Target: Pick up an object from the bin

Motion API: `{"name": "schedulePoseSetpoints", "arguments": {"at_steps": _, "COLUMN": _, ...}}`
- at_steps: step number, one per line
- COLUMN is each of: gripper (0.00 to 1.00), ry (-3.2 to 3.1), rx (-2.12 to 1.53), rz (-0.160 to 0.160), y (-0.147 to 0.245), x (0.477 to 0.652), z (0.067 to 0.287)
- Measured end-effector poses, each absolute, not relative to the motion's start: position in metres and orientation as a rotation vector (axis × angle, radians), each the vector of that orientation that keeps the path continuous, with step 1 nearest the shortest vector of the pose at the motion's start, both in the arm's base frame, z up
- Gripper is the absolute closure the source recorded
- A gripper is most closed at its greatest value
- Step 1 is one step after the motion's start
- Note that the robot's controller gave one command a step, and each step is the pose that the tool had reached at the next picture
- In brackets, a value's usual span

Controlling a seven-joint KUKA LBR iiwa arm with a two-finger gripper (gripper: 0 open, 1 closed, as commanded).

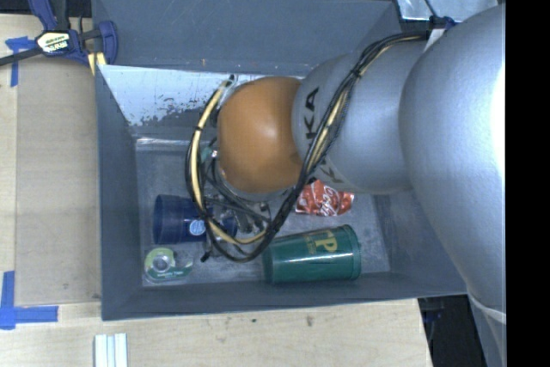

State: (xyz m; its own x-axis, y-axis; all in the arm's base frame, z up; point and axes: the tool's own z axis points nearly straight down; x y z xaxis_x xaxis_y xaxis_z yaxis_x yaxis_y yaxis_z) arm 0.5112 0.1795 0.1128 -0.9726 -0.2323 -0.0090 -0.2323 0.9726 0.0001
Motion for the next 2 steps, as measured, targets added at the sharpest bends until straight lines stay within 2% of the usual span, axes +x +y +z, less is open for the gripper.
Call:
{"name": "schedulePoseSetpoints", "arguments": {"at_steps": 1, "gripper": 1.0, "ry": 3.107, "rx": -0.355, "rz": 0.004, "y": 0.182, "x": 0.516, "z": 0.166}}
{"name": "schedulePoseSetpoints", "arguments": {"at_steps": 2, "gripper": 1.0, "ry": 3.108, "rx": -0.359, "rz": 0.004, "y": 0.173, "x": 0.514, "z": 0.208}}
